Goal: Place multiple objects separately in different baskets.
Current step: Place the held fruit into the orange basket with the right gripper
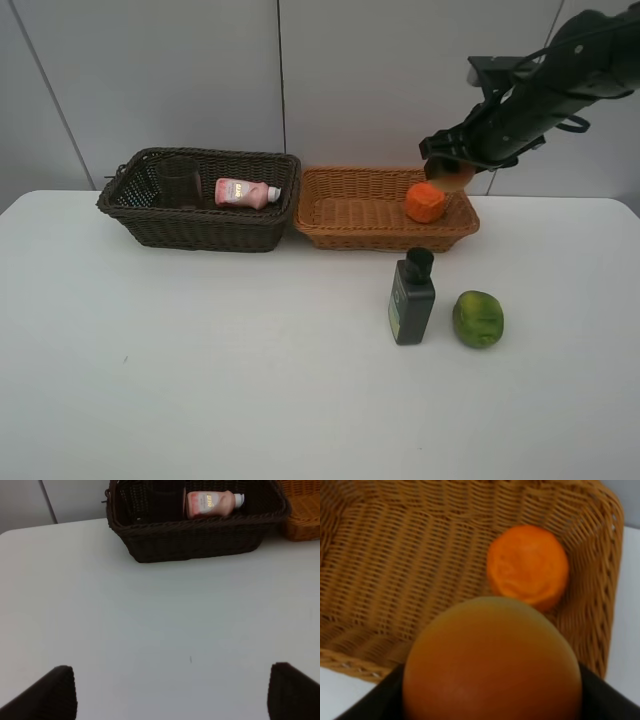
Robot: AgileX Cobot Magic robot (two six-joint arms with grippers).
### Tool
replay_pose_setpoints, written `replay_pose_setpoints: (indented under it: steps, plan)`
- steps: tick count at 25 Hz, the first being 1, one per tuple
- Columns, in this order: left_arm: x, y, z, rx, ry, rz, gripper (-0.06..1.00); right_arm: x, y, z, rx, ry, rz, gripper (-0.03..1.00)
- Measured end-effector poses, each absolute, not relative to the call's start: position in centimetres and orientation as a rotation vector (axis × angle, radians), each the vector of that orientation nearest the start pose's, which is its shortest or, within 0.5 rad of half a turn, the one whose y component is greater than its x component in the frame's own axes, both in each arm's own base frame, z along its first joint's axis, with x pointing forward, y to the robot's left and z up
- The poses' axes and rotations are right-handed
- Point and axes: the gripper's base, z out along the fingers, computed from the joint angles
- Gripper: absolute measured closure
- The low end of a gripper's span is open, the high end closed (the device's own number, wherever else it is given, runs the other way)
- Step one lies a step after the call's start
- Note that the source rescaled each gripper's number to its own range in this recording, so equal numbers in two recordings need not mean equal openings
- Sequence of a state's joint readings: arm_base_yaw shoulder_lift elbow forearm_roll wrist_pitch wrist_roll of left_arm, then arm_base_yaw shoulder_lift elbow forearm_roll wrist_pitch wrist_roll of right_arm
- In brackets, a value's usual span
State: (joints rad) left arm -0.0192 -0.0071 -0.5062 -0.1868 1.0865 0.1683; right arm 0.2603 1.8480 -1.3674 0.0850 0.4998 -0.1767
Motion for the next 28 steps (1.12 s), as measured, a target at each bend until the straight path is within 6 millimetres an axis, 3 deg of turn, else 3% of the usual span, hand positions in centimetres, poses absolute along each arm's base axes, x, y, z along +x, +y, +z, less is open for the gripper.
replay_pose_setpoints:
  steps: [11,28]
  plan:
    - [-0.9,-1.5,27.8,0.204,2.035,-0.131,0.01,43.2,16.9,19.7,-0.535,2.339,0.191,0.59]
    - [-0.9,-1.5,27.8,0.204,2.035,-0.131,0.01,44.0,17.7,15.8,-0.54,2.355,0.189,0.59]
